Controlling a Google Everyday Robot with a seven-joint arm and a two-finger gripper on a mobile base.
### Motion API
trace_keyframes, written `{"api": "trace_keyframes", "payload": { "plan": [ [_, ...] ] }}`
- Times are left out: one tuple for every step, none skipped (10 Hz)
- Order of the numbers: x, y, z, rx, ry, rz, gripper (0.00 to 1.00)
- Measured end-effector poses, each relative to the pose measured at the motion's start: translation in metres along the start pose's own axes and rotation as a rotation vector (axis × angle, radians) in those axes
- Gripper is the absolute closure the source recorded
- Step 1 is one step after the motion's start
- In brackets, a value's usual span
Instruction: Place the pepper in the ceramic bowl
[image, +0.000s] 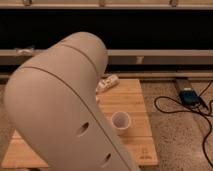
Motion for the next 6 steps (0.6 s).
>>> {"api": "trace_keyframes", "payload": {
  "plan": [
    [0.010,0.025,0.005,-0.009,0.006,-0.040,0.20],
    [0.015,0.039,0.011,-0.015,0.009,-0.069,0.20],
    [0.020,0.054,0.021,-0.022,0.013,-0.097,0.20],
    [0.022,0.067,0.032,-0.029,0.015,-0.122,0.20],
    [0.022,0.071,0.039,-0.032,0.016,-0.133,0.20],
    [0.021,0.070,0.045,-0.032,0.018,-0.136,0.20]
  ]
}}
